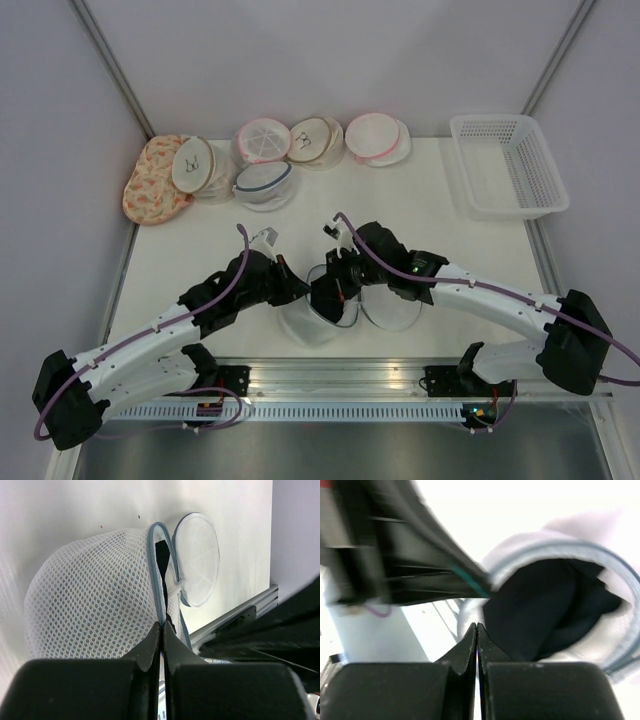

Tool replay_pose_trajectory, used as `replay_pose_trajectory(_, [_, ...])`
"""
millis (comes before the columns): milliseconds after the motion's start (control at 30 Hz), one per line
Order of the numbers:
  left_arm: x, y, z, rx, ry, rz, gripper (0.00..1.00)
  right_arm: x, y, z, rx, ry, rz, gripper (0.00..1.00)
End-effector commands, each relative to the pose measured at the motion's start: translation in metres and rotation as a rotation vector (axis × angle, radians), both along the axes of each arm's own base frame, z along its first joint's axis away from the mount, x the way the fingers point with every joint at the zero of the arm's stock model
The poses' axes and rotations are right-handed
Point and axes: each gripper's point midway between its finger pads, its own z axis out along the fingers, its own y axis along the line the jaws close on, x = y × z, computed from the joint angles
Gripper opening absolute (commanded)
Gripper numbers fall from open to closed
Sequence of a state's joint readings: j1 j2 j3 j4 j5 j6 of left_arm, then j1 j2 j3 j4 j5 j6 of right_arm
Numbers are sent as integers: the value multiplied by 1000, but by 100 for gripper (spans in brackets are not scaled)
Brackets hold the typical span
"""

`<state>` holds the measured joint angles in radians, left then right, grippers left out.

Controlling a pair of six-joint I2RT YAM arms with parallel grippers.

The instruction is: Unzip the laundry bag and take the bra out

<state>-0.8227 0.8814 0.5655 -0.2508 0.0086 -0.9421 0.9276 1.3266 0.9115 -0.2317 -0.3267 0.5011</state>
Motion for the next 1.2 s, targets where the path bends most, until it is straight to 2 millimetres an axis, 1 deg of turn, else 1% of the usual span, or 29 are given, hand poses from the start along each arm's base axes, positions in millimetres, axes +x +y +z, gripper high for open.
replay_pose_trajectory(0, [1,-5,9,-42,-9,4,2,2,9,45,121,-64,1,1])
replay_pose_trajectory(67, [0,-5,9,-45,-13,1,2,7,6,52,122,-84,-32,1])
replay_pose_trajectory(133, [-1,-3,9,-47,-13,6,2,13,3,67,134,-120,-68,0])
replay_pose_trajectory(167, [-2,-2,8,-47,-12,8,2,14,-5,61,85,-113,-91,0])
replay_pose_trajectory(200, [-2,-1,8,-47,-13,9,2,19,-10,55,40,-114,-119,4])
replay_pose_trajectory(233, [-2,-1,8,-47,-13,11,2,32,-17,55,-15,-153,-173,17])
replay_pose_trajectory(267, [-3,0,9,-50,-17,10,2,37,-23,46,-76,-157,-196,34])
replay_pose_trajectory(300, [-3,0,9,-50,-15,11,2,39,-32,25,-176,-146,-197,51])
replay_pose_trajectory(367, [-2,0,10,-51,-15,13,2,39,-39,5,-249,-123,-205,61])
replay_pose_trajectory(400, [-3,-1,10,-52,-15,12,2,37,-42,-11,-286,-101,-201,68])
replay_pose_trajectory(433, [-2,-1,10,-51,-15,13,2,40,-46,-16,-305,-110,-221,70])
replay_pose_trajectory(467, [-2,-1,10,-54,-15,13,2,40,-46,-22,-315,-106,-222,75])
replay_pose_trajectory(500, [-2,-1,12,-57,-16,13,2,40,-47,-31,-322,-102,-222,77])
replay_pose_trajectory(567, [-2,-1,12,-54,-16,12,2,40,-47,-38,-332,-99,-220,77])
replay_pose_trajectory(600, [-2,-2,12,-56,-19,10,2,40,-48,-46,-350,-89,-217,77])
replay_pose_trajectory(667, [-2,-2,13,-58,-19,11,2,40,-46,-52,-354,-86,-211,76])
replay_pose_trajectory(700, [-2,-2,14,-58,-21,10,2,38,-46,-61,-367,-71,-204,76])
replay_pose_trajectory(733, [-2,-1,13,-56,-19,12,2,37,-45,-64,-362,-63,-197,76])
replay_pose_trajectory(767, [-2,-1,12,-57,-18,13,2,34,-37,-65,-332,-51,-177,75])
replay_pose_trajectory(800, [-2,-1,11,-56,-15,13,2,30,-35,-72,-326,-28,-164,74])
replay_pose_trajectory(833, [-2,-1,11,-57,-14,14,2,27,-31,-75,-314,-15,-151,74])
replay_pose_trajectory(867, [-2,-2,10,-55,-11,13,2,29,-24,-75,-284,-19,-147,74])
replay_pose_trajectory(900, [-2,-2,11,-56,-10,12,2,23,-19,-83,-286,8,-135,74])
replay_pose_trajectory(967, [-2,-2,10,-56,-7,12,2,22,-13,-91,-292,11,-126,74])
replay_pose_trajectory(1000, [-3,-2,10,-58,-8,11,2,19,-9,-101,-309,25,-116,73])
replay_pose_trajectory(1033, [-2,-2,12,-60,-12,11,2,16,-7,-106,-310,40,-110,72])
replay_pose_trajectory(1067, [-2,-2,11,-59,-11,10,2,16,-3,-113,-310,49,-105,66])
replay_pose_trajectory(1133, [-3,-2,11,-60,-12,11,2,10,4,-115,-293,67,-79,54])
replay_pose_trajectory(1167, [-3,-1,11,-61,-14,12,2,10,6,-115,-282,68,-73,44])
